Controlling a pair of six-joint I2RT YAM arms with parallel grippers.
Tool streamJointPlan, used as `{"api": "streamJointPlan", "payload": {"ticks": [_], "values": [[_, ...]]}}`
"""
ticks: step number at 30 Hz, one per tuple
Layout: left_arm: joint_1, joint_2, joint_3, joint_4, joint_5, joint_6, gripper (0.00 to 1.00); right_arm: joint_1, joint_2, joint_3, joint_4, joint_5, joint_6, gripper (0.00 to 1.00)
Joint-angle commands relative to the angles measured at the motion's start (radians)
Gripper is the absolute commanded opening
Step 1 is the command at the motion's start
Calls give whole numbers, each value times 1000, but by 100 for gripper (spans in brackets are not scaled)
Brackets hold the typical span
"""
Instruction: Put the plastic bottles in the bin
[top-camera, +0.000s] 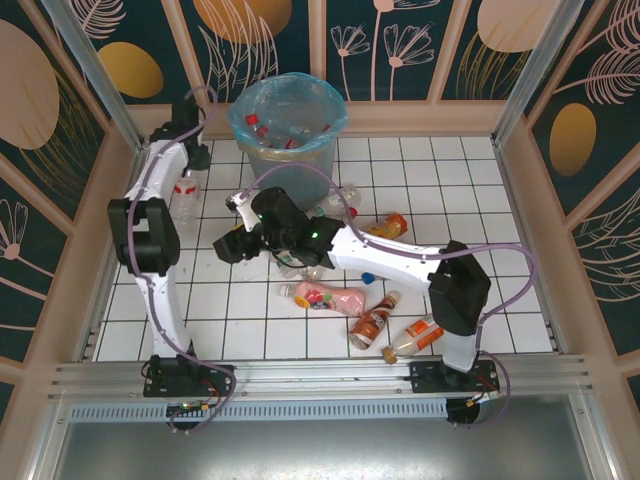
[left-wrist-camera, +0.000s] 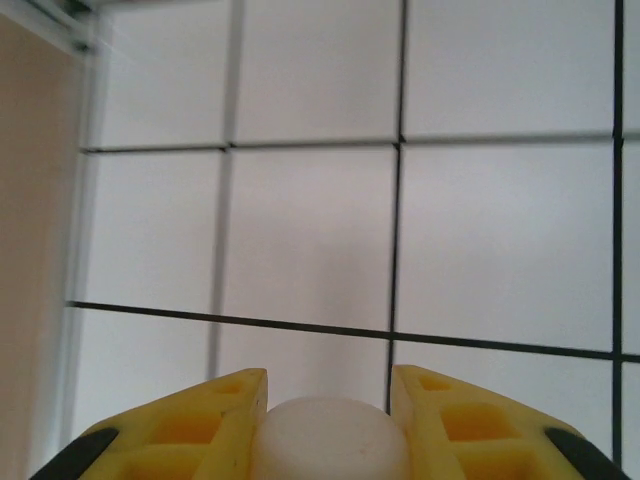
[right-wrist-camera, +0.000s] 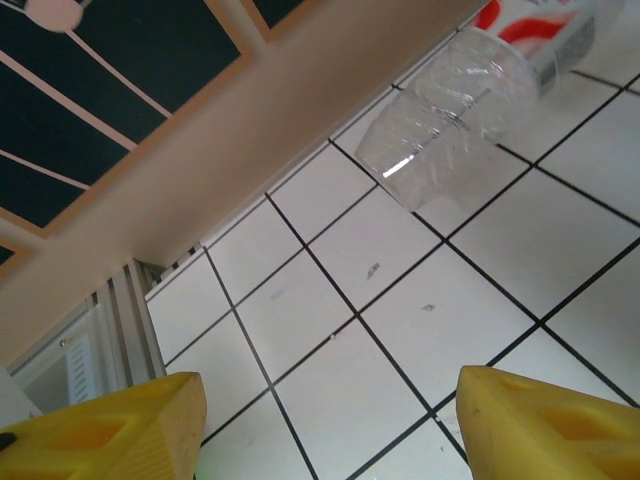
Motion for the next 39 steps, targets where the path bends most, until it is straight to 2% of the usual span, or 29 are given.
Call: {"api": "streamJointPlan", "payload": {"ticks": [1, 4, 6, 13, 16, 20, 22, 26, 33, 36, 39], "values": [[8, -102, -30, 45, -52, -37, 13, 10, -72, 19, 21, 44, -30, 67], [9, -148, -47, 51, -56, -47, 10, 12, -96, 9, 22, 60, -35, 67], [10, -182, -57, 63, -65, -64, 0, 11, -113, -3, 27, 68, -37, 67], [10, -360, -53, 206, -49, -125, 0, 7, -196, -31, 31, 111, -53, 67], [11, -397, -7, 208, -53, -140, 0, -28, -203, 24, -1, 47, -40, 67], [9, -493, 8, 269, -44, -181, 0, -54, -227, 80, -18, 52, -69, 67], [9, -548, -4, 345, -1, -199, 0, -75, -245, 102, -22, 60, -83, 67], [-2, -618, -33, 554, 179, -270, 0, -122, -298, 94, -3, 93, -101, 66], [-122, -484, 201, 710, 316, -317, 0, -174, -391, 1, 67, 142, -96, 65], [-145, -431, 186, 882, 410, -412, 0, -187, -399, -11, 66, 153, -94, 65], [-185, -346, 190, 965, 417, -426, 0, -217, -393, -16, 67, 149, -86, 65]]}}
